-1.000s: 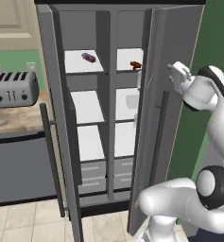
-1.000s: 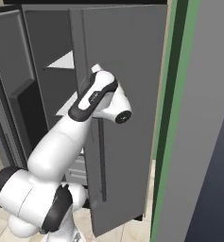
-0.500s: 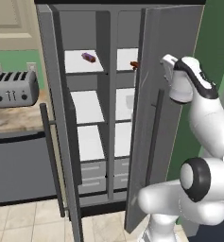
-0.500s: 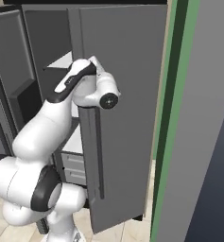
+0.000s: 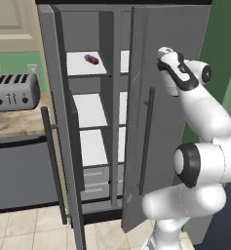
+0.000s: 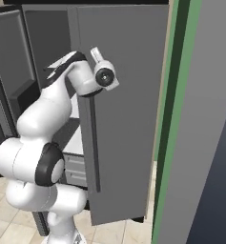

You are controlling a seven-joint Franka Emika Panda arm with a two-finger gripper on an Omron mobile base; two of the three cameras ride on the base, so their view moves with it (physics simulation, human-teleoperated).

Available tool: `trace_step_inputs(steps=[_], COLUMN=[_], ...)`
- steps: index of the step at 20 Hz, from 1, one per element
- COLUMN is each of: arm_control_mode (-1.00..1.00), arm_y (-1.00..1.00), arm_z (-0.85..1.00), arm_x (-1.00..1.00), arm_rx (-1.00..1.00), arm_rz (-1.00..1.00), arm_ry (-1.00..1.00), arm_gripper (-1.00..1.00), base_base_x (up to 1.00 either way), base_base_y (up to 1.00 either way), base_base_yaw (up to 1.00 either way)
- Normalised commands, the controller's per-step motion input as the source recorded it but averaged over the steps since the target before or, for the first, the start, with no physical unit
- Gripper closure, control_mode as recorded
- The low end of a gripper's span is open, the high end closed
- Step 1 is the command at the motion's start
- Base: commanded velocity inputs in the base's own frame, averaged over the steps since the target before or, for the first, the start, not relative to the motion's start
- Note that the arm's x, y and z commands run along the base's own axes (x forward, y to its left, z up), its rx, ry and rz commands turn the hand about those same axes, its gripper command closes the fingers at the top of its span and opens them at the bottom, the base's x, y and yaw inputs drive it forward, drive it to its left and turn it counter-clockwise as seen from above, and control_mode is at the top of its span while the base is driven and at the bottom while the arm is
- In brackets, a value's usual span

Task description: Pick up the frozen chicken drumstick from the freezer, place it on any shelf in the fridge, and close the fridge and freezer doors when done.

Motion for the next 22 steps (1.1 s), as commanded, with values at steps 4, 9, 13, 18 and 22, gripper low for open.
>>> trace_step_inputs(steps=[4,9,13,18,22], arm_control_mode=[-1.0,-1.0,-1.0,-1.0,-1.0], arm_y=[0.0,0.03,0.08,0.11,0.07], arm_z=[0.0,-0.1,-0.36,-0.53,-0.44], arm_x=[0.53,0.5,0.44,0.4,0.48], arm_rx=[0.0,0.0,-0.01,-0.05,-0.03], arm_rz=[-0.03,-0.03,-0.03,-0.03,-0.03], arm_ry=[0.05,0.03,0.0,0.0,0.0], arm_gripper=[-1.0,-1.0,-1.0,-1.0,-1.0], base_base_x=[0.0,0.0,0.0,0.0,0.0], base_base_y=[0.0,0.0,0.0,0.0,0.0], base_base_yaw=[0.0,0.0,0.0,0.0,0.0])
